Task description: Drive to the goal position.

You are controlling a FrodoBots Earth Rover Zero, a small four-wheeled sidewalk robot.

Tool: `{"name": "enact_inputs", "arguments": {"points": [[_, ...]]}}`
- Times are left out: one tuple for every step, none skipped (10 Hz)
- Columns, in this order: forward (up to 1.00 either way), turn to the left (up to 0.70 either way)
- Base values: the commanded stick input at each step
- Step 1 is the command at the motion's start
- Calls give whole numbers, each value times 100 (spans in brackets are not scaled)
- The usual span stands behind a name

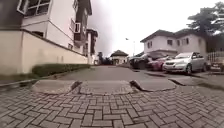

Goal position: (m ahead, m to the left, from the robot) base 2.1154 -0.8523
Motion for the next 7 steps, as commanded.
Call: {"name": "enact_inputs", "arguments": {"points": [[50, 0], [50, 0], [50, 0], [50, 0], [50, 0], [50, 0], [50, 0]]}}
